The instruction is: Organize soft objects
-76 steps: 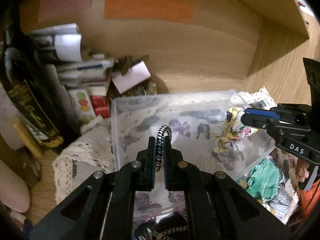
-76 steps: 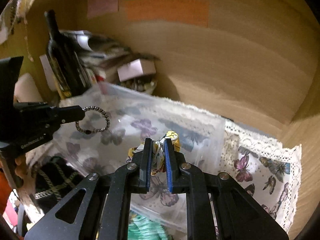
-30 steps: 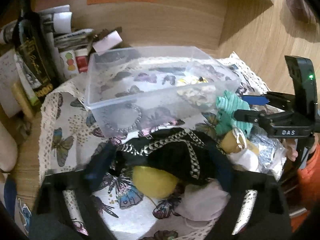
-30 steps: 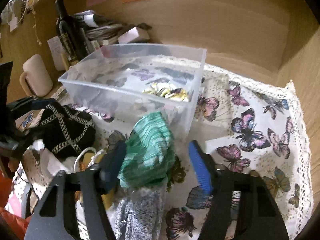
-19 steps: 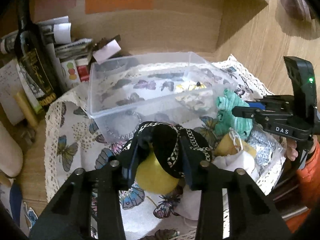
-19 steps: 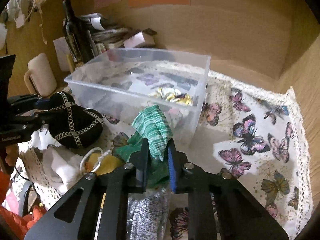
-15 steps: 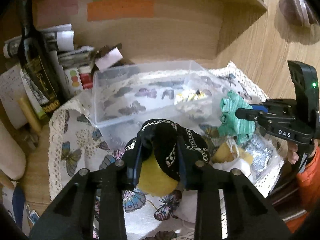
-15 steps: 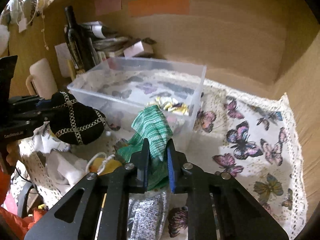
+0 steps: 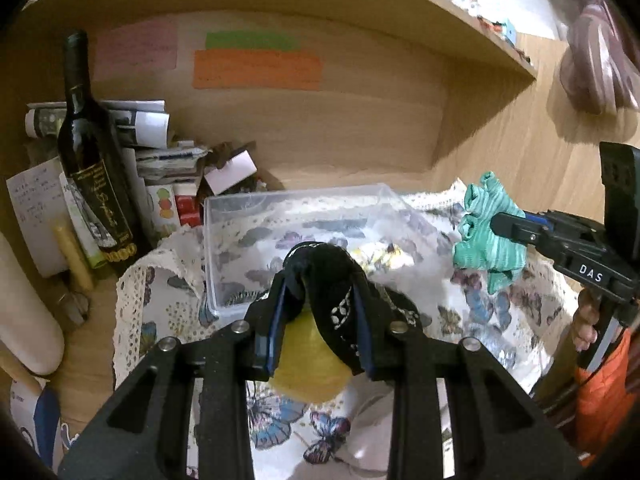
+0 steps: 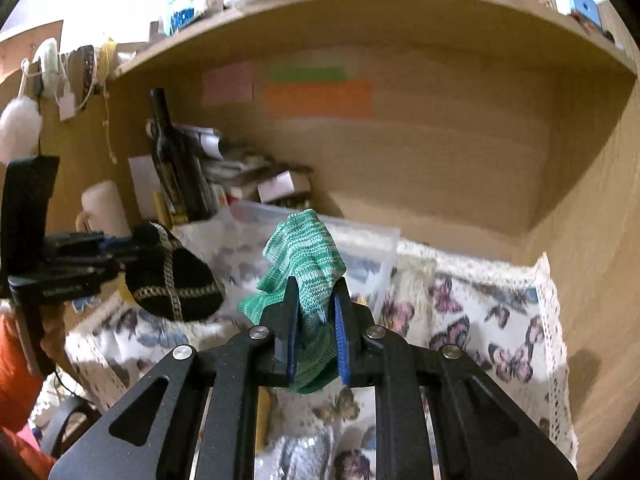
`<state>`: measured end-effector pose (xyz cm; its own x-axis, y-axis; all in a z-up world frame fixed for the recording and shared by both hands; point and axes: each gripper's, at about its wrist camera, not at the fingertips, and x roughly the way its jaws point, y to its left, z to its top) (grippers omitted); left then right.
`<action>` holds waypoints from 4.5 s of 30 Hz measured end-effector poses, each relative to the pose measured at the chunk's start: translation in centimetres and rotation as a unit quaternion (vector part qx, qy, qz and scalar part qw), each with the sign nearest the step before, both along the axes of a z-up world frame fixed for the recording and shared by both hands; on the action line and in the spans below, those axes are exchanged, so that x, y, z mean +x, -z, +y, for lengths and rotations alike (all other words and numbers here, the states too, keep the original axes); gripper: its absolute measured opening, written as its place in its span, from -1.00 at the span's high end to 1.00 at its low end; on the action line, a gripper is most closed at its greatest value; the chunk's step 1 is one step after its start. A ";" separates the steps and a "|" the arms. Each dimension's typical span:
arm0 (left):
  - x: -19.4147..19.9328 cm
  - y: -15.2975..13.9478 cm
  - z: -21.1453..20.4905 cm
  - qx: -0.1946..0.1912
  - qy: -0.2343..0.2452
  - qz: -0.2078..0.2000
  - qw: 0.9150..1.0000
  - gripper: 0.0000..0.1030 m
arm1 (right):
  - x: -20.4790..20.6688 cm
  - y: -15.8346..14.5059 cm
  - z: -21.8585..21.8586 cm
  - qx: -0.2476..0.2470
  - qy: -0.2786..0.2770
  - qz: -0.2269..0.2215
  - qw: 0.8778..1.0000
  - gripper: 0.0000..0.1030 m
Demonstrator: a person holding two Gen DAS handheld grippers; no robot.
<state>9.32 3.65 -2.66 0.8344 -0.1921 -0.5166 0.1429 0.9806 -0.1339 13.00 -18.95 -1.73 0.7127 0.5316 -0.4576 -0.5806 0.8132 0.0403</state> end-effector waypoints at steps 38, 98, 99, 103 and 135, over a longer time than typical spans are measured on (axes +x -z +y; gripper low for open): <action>8.8 3.6 2.1 0.011 -0.062 0.072 0.995 -0.42 | 9.4 1.8 5.9 -0.065 -0.013 0.060 0.996 0.73; 2.3 8.2 0.4 0.050 -0.027 0.098 0.994 0.19 | -3.0 10.9 -0.5 -0.087 0.017 0.129 0.988 0.13; 2.4 8.3 0.2 0.053 -0.021 0.101 0.993 0.19 | -3.0 10.9 -0.6 -0.082 0.013 0.134 0.988 0.19; 1.5 8.0 -0.2 0.063 -0.012 0.086 0.994 0.22 | -3.2 10.6 -1.4 -0.069 0.017 0.128 0.989 0.37; 5.0 -1.5 2.8 0.023 -0.069 -0.028 0.997 0.22 | 5.9 -1.4 4.1 -0.003 0.019 -0.009 1.000 0.46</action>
